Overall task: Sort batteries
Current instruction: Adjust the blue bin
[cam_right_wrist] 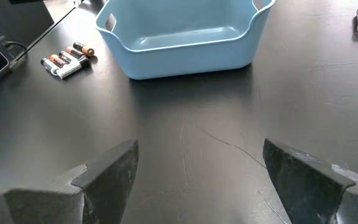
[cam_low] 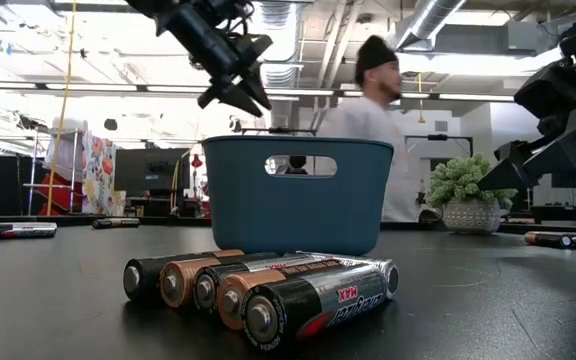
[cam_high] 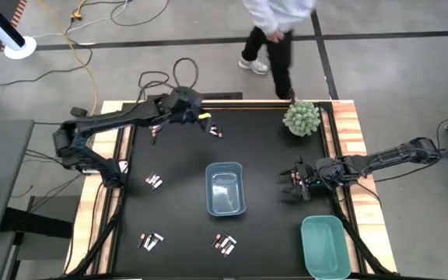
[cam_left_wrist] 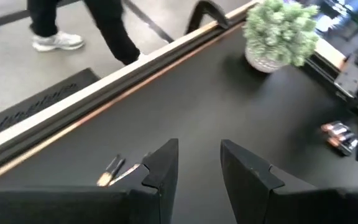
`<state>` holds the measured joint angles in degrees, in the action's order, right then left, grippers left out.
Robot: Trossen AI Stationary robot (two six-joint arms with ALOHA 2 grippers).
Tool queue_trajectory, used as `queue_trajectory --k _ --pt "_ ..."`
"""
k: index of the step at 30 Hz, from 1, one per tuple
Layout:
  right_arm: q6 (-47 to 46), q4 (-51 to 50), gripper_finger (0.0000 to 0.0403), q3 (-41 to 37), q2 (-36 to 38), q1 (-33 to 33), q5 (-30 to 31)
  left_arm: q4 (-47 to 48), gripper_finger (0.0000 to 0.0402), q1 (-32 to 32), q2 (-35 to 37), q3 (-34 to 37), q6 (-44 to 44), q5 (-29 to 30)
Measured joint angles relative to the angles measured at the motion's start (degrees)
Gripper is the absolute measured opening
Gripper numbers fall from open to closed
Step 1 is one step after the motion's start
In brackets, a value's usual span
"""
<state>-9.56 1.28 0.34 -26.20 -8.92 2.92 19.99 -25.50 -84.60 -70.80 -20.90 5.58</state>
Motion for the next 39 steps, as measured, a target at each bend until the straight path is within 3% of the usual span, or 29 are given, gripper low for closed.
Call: queue_trajectory --k 17,28,39 --pt "0.0 0.0 0.0363 0.0 0.0 0.0 0.0 0.6 0.0114 0.0 -3.0 -2.6 11.9 -1.0" --pt "0.0 0.0 0.0363 0.0 0.0 0.1 0.0 11.1 0.0114 2.4 -1.2 -2.6 13.1 -1.0" --pt "0.0 0.3 0.0363 0.0 0.0 0.1 0.0 15.3 0.0114 9.0 3.2 -2.1 10.6 3.7"
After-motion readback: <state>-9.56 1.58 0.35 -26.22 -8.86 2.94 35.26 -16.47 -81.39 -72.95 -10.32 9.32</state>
